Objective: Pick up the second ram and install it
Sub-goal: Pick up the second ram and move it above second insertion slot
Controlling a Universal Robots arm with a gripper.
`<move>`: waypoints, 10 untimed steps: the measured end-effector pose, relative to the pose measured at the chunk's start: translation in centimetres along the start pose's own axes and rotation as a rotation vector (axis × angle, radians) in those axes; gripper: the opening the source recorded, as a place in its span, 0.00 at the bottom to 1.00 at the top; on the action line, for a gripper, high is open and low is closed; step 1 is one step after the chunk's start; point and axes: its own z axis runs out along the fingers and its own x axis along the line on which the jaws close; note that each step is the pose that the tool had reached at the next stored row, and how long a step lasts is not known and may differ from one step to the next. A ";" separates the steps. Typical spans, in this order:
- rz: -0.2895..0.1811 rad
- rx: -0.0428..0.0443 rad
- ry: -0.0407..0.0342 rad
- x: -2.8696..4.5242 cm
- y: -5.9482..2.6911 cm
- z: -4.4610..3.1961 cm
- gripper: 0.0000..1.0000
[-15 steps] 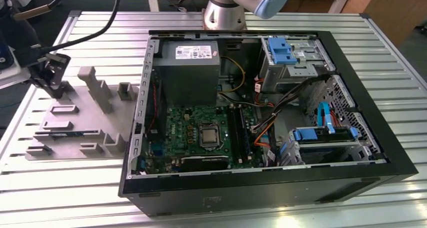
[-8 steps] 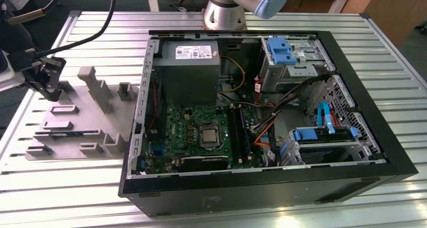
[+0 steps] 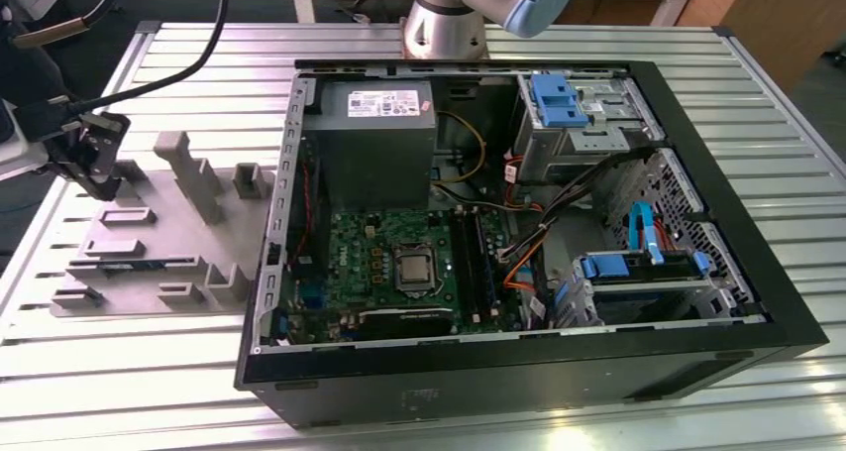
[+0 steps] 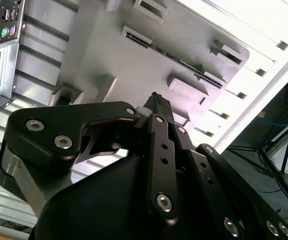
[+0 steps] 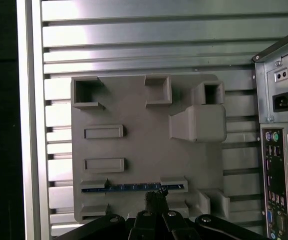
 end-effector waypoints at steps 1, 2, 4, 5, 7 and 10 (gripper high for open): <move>0.000 0.0000 0.0000 0.00 0.00 0.00 0.11; 0.000 0.0000 0.0000 0.01 0.00 0.00 0.11; 0.000 0.0000 0.0000 0.01 0.00 0.00 0.11; 0.000 0.0000 0.0000 0.01 0.00 0.00 0.11; -0.007 -0.0002 0.0004 0.02 0.00 0.01 0.11; -0.047 -0.0016 0.0021 0.02 0.00 0.09 0.11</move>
